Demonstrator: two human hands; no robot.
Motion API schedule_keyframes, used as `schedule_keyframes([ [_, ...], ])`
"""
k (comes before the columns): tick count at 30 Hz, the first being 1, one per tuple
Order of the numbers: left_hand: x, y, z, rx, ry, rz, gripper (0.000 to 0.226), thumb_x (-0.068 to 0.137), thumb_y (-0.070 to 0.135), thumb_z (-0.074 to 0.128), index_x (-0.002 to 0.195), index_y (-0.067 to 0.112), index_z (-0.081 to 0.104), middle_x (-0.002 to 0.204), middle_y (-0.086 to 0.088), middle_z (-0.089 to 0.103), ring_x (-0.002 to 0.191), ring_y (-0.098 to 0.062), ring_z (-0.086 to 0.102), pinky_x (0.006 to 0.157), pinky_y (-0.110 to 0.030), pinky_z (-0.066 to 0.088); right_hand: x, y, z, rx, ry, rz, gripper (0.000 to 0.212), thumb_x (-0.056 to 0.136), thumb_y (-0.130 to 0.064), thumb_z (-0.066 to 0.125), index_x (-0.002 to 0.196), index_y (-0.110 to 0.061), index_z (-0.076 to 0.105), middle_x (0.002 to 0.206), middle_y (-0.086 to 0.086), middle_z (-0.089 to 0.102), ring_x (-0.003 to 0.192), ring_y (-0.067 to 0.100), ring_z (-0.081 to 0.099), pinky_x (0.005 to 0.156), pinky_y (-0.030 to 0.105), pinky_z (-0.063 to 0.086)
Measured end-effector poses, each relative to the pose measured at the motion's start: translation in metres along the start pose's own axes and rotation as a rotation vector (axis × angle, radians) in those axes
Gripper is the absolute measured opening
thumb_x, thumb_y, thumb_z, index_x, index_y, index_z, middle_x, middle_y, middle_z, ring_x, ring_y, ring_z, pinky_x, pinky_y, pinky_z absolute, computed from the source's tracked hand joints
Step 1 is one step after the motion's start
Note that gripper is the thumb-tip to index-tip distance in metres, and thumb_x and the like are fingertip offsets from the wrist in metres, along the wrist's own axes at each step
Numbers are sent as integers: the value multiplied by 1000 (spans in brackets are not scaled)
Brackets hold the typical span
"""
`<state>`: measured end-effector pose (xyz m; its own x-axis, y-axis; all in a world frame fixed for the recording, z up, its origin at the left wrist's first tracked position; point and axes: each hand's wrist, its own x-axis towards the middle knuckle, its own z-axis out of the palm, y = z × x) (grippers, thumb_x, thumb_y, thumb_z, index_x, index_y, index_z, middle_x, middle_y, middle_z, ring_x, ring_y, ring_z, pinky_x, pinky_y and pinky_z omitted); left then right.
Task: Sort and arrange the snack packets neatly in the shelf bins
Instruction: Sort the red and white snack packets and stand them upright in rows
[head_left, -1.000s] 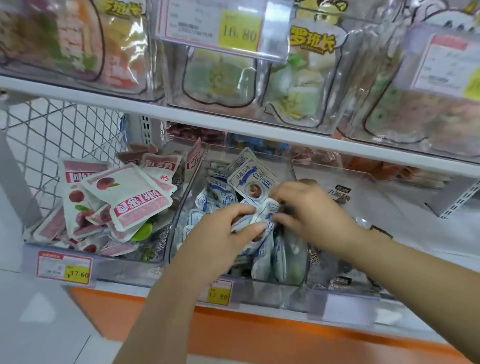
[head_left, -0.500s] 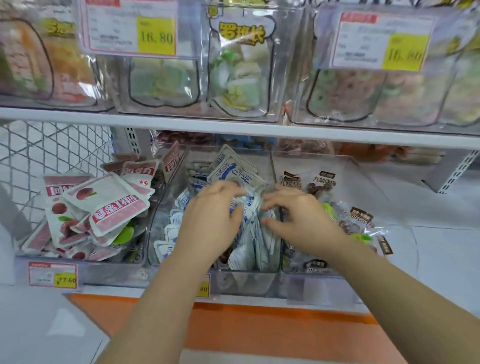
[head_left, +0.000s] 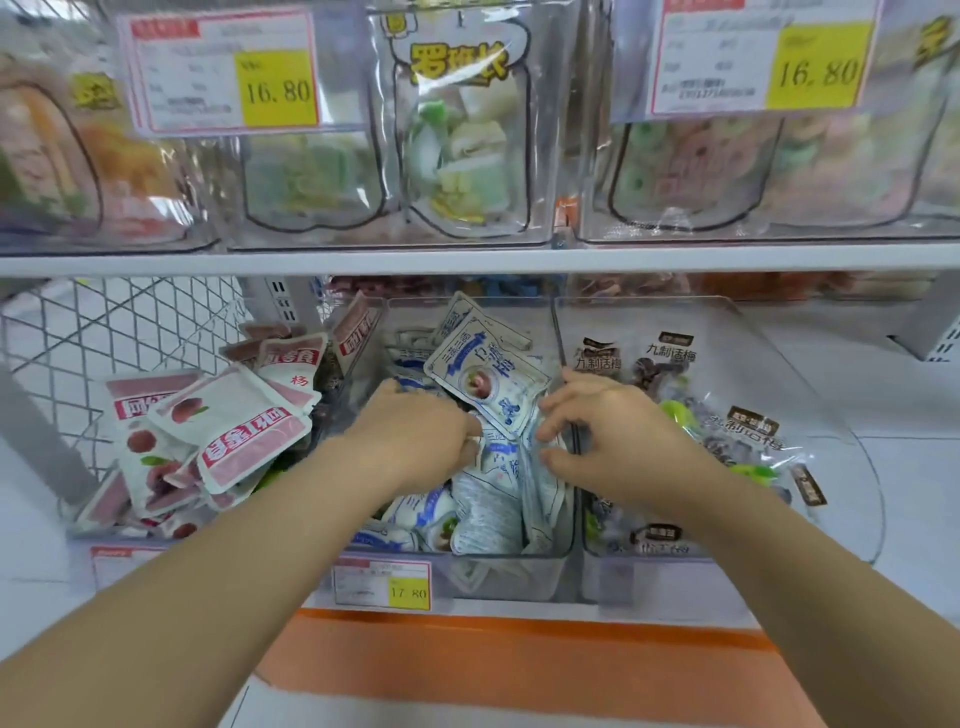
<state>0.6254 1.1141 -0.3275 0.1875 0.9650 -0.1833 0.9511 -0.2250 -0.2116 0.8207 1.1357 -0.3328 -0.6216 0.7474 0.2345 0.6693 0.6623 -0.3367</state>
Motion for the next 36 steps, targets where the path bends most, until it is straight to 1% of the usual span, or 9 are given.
schedule_keyframes([
  [4, -20, -3, 4, -49, 46, 36, 30, 99, 34, 31, 118, 32, 55, 109, 4, 54, 104, -20, 54, 90, -39, 35, 5, -7, -4, -88, -78, 63, 19, 82, -33, 62, 98, -27, 70, 118, -6, 59, 120, 11, 47, 102, 35, 41],
  [9, -31, -5, 9, -199, 3, 35, 42, 95, 49, 36, 135, 39, 41, 134, 6, 48, 125, -19, 42, 100, -42, 39, 17, -19, -7, -188, -160, 28, 22, 83, -30, 62, 104, -26, 69, 113, -6, 63, 113, 12, 52, 110, 35, 31],
  [14, -37, -16, 13, -432, -11, 82, 45, 91, 47, 50, 135, 43, 42, 137, 11, 47, 125, -13, 43, 100, -32, 38, 61, -39, 7, -185, -410, -45, 27, 89, -16, 58, 116, -15, 65, 112, 1, 66, 91, 16, 58, 77, 26, 46],
  [19, -47, -23, 23, -515, 61, 75, 33, 90, 41, 53, 123, 45, 52, 94, 4, 68, 77, -13, 61, 70, -26, 48, 98, -28, 31, -419, -669, -27, 44, 87, -14, 61, 129, -9, 49, 123, 9, 56, 103, 25, 54, 78, 31, 44],
  [25, -54, -24, 32, -546, 183, 54, 18, 89, 40, 53, 106, 38, 59, 85, 7, 66, 76, -10, 57, 67, -29, 49, 114, -15, 49, -415, -780, 53, 74, 81, -26, 70, 142, -14, 30, 136, 9, 49, 117, 29, 52, 97, 42, 46],
  [29, -56, -21, 34, -553, 238, 50, 17, 91, 37, 53, 106, 35, 60, 91, 9, 64, 83, -11, 53, 73, -31, 47, 116, -19, 51, -324, -759, 52, 54, 77, -29, 75, 122, -11, 52, 109, 6, 63, 91, 23, 58, 78, 31, 47],
  [31, -58, -20, 34, -544, 247, 40, 18, 92, 38, 51, 107, 34, 60, 93, 10, 62, 87, -11, 50, 76, -32, 46, 115, -18, 44, -313, -692, -10, 21, 78, -27, 74, 80, -18, 55, 79, 2, 57, 71, 18, 45, 63, 27, 36],
  [32, -59, -20, 34, -539, 249, 38, 18, 92, 38, 50, 107, 33, 60, 93, 11, 61, 86, -10, 48, 76, -32, 46, 113, -20, 37, -305, -674, -28, 29, 78, -24, 73, 66, -19, 47, 67, -2, 49, 63, 16, 40, 58, 27, 34],
  [36, -62, -18, 34, -531, 256, 30, 22, 94, 41, 46, 103, 29, 61, 93, 10, 60, 91, -9, 48, 72, -30, 44, 85, -36, 14, -395, -562, -197, 22, 80, -13, 62, 61, -20, 53, 61, -7, 51, 58, 12, 48, 62, 31, 48],
])
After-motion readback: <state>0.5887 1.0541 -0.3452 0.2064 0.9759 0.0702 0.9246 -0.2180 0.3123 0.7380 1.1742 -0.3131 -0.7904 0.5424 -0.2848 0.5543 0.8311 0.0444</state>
